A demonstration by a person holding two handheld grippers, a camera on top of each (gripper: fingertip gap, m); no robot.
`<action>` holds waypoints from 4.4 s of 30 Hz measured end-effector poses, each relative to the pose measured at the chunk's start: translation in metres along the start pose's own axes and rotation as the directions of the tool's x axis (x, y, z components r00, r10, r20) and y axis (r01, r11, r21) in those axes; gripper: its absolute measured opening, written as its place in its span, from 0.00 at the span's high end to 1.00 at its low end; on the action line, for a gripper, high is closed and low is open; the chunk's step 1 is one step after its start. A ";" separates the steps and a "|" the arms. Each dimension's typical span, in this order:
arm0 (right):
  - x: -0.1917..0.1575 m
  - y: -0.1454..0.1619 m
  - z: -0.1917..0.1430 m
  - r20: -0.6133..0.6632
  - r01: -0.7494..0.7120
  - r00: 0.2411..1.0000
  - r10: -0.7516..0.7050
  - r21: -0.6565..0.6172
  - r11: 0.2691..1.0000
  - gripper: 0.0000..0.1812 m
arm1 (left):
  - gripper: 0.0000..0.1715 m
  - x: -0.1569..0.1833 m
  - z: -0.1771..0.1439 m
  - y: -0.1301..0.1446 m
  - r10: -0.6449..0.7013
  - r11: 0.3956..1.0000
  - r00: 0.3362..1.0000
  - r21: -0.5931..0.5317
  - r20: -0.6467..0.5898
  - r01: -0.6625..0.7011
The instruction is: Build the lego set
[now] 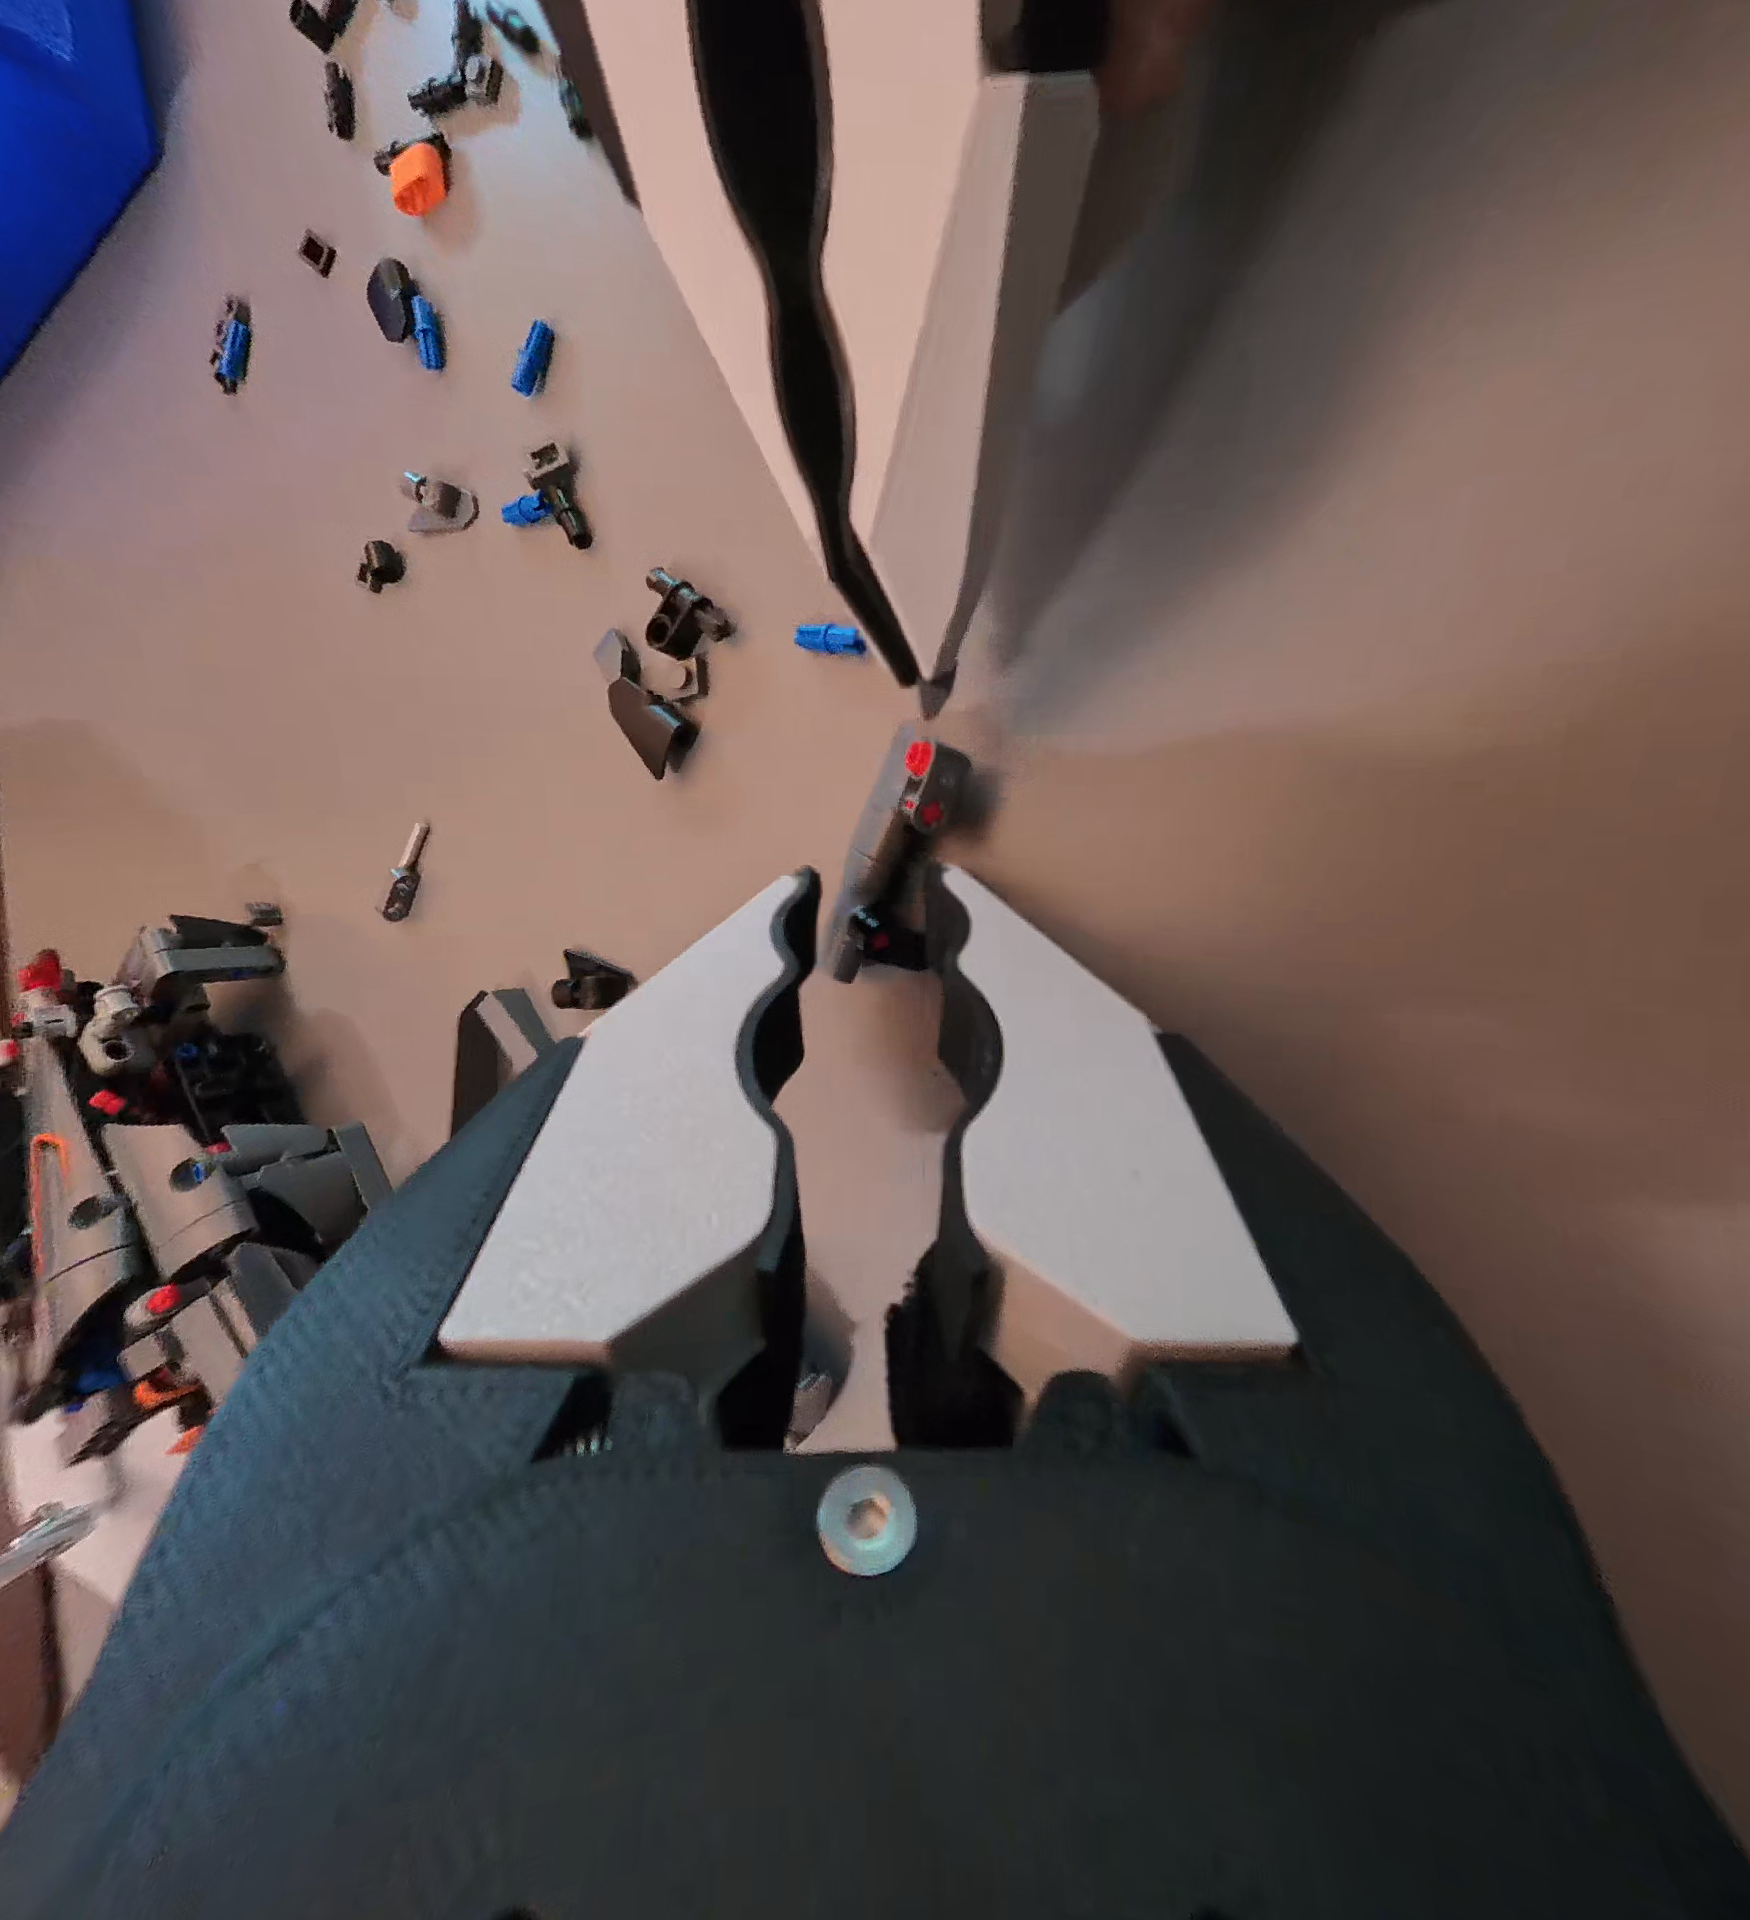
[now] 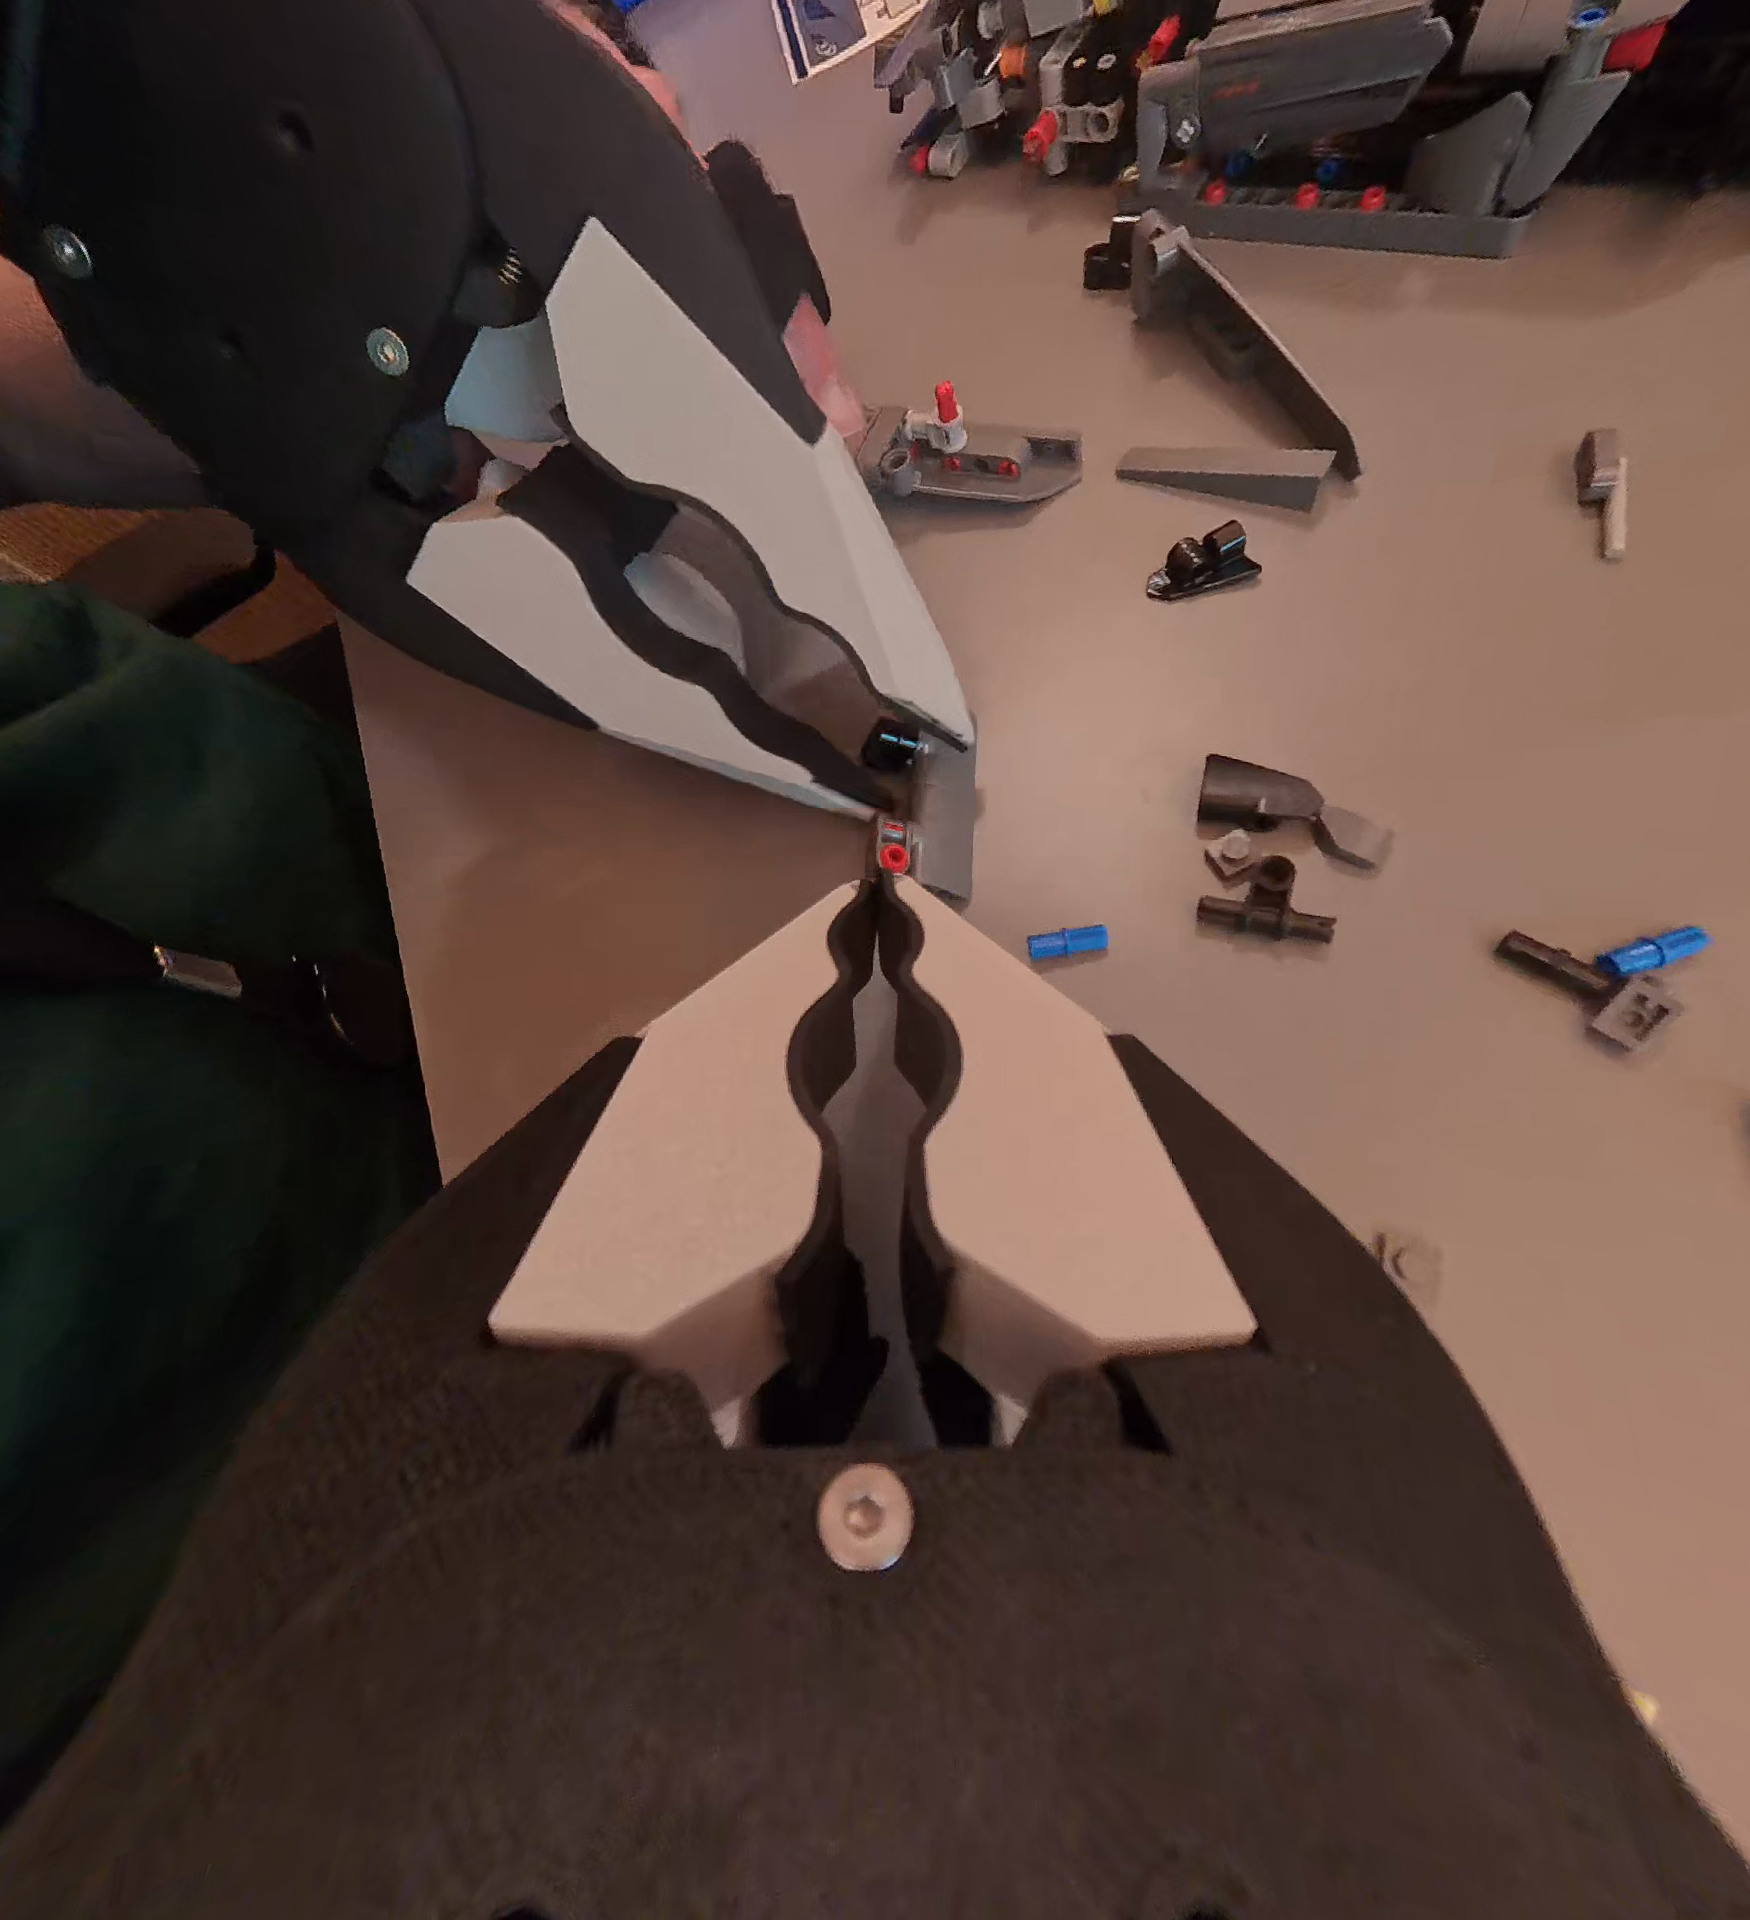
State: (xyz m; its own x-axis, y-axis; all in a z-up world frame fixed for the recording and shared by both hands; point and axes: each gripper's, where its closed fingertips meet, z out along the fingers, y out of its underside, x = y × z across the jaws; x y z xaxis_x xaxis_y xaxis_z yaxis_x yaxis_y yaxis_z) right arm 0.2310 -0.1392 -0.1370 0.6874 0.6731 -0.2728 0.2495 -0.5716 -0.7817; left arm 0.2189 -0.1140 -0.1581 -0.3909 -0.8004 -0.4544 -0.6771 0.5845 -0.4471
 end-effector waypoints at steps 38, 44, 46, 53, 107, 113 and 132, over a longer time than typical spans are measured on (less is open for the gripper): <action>0.010 -0.002 0.005 -0.128 0.031 0.991 -0.051 -0.158 0.987 1.00 | 0.93 0.004 0.010 -0.015 -0.010 0.999 0.999 0.050 -0.037 0.012; 0.009 -0.001 0.006 -0.110 -0.004 0.994 -0.021 -0.227 0.974 1.00 | 0.93 0.004 0.010 -0.016 0.010 0.999 1.000 0.039 -0.012 -0.010; 0.009 -0.001 0.006 -0.099 -0.032 0.995 0.009 -0.232 0.972 1.00 | 0.93 0.004 0.010 -0.016 0.022 0.999 1.000 0.037 -0.002 -0.022; 0.008 -0.001 0.006 -0.052 -0.100 0.995 0.091 -0.214 0.972 1.00 | 0.94 0.005 0.010 -0.016 0.056 0.998 0.998 0.030 0.027 -0.057; 0.010 0.000 0.002 0.291 -0.452 0.836 0.465 -0.114 0.885 1.00 | 0.95 0.006 0.012 -0.021 0.173 0.984 0.980 0.035 0.100 -0.177; 0.010 0.001 0.002 0.298 -0.463 0.828 0.476 -0.118 0.879 1.00 | 0.95 0.006 0.012 -0.021 0.174 0.983 0.980 0.036 0.100 -0.178; 0.011 0.007 -0.001 0.253 -0.417 0.865 0.433 -0.115 0.901 1.00 | 0.96 0.006 0.012 -0.022 0.169 0.983 0.981 0.049 0.098 -0.175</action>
State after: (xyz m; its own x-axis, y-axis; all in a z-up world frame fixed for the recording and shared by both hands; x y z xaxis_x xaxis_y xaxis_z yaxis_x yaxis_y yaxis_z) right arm 0.2410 -0.1365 -0.1452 0.5298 0.4539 -0.7164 0.0165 -0.8501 -0.5264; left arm 0.2385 -0.1300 -0.1606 -0.4371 -0.6729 -0.5968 -0.5672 0.7211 -0.3977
